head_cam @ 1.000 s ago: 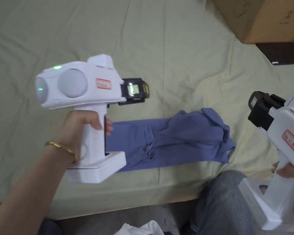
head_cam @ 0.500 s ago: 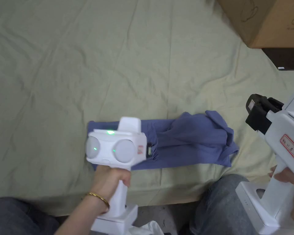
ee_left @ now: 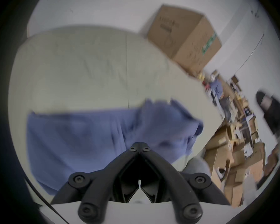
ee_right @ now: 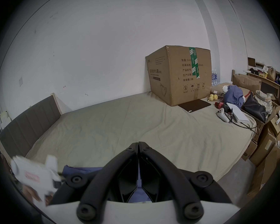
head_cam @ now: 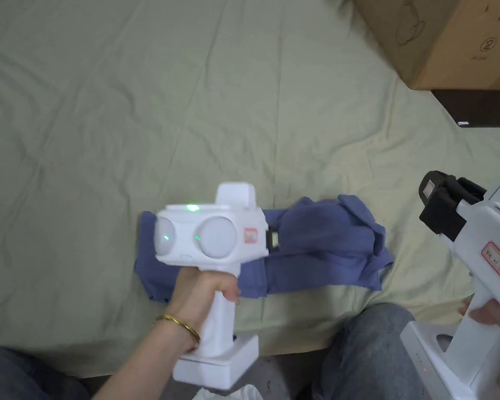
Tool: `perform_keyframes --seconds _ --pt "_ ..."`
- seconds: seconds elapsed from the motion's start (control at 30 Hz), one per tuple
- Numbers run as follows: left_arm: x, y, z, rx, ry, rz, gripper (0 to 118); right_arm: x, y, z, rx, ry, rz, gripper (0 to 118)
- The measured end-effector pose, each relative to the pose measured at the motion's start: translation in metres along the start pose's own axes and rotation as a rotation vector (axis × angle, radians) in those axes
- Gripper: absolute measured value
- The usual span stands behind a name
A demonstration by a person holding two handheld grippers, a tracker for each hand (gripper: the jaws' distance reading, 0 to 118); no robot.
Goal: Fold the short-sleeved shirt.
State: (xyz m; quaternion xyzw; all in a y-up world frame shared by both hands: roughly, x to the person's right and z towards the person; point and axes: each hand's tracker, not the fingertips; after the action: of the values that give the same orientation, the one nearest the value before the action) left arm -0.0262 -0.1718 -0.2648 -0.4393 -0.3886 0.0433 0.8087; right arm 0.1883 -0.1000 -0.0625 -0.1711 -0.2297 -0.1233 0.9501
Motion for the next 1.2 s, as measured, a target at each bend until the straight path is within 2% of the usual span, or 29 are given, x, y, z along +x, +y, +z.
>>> perform_keyframes --seconds 0.07,0.1,0.13,0.2,0.23,0.27,0.3,0.33,0.4,0.6,0.73,0.9,0.93,0.97,1.03,1.07,1.13,1.17,1.2 --pt "-0.016 0.021 0.027 0.097 0.011 0.019 1 -0.003 0.003 -0.002 0.006 0.009 0.008 0" --pt "-0.027 0.031 0.041 0.143 0.019 0.032 7 -0.005 0.004 -0.002 0.01 0.014 0.012 0" --pt "-0.04 0.039 0.054 0.177 0.054 0.052 18 -0.007 0.005 -0.003 0.015 0.02 0.011 0" --pt "-0.067 0.048 0.069 0.204 0.077 0.073 65 -0.014 0.008 -0.002 0.019 0.033 0.009 0" --pt "-0.082 0.051 0.075 0.199 0.092 0.078 84 -0.017 0.009 -0.003 0.021 0.038 0.009 0" --pt "-0.092 0.051 0.078 0.185 0.101 0.088 107 -0.019 0.009 -0.004 0.022 0.043 0.012 0" --pt "-0.107 0.051 0.08 0.148 0.12 0.106 117 -0.023 0.01 -0.005 0.021 0.048 0.016 0" --pt "-0.123 0.048 0.08 0.126 0.098 0.126 118 -0.027 0.011 -0.004 0.02 0.053 0.018 0" --pt "-0.152 0.038 0.076 0.063 0.036 0.196 118 -0.031 0.012 -0.006 0.015 0.062 0.027 0" --pt "-0.207 -0.004 0.042 -0.145 -0.022 0.405 118 -0.042 0.011 -0.008 -0.01 0.071 0.065 0" --pt "-0.215 -0.023 0.024 -0.18 -0.121 0.452 118 -0.042 0.01 -0.011 -0.029 0.056 0.07 0" --pt "-0.213 -0.024 0.018 -0.164 -0.156 0.452 112 -0.043 0.011 -0.014 -0.044 0.042 0.08 0" --pt "-0.211 -0.023 0.018 -0.166 -0.176 0.449 108 -0.044 0.011 -0.015 -0.047 0.042 0.08 0" --pt "-0.209 -0.023 0.017 -0.168 -0.181 0.445 96 -0.045 0.01 -0.016 -0.05 0.042 0.08 0" --pt "-0.201 -0.025 0.009 -0.203 -0.166 0.415 66 -0.041 0.007 -0.022 -0.057 0.043 0.084 0" --pt "-0.198 -0.026 0.006 -0.227 -0.135 0.385 46 -0.042 0.006 -0.023 -0.06 0.044 0.085 0" --pt "-0.189 -0.029 0.003 -0.205 -0.073 0.349 27 -0.041 0.003 -0.027 -0.069 0.047 0.085 0" --pt "-0.189 -0.027 0.004 -0.207 -0.082 0.375 16 -0.042 0.002 -0.028 -0.071 0.051 0.083 0" --pt "-0.19 -0.025 0.005 -0.209 -0.076 0.439 12 -0.043 0.001 -0.028 -0.073 0.054 0.082 0"
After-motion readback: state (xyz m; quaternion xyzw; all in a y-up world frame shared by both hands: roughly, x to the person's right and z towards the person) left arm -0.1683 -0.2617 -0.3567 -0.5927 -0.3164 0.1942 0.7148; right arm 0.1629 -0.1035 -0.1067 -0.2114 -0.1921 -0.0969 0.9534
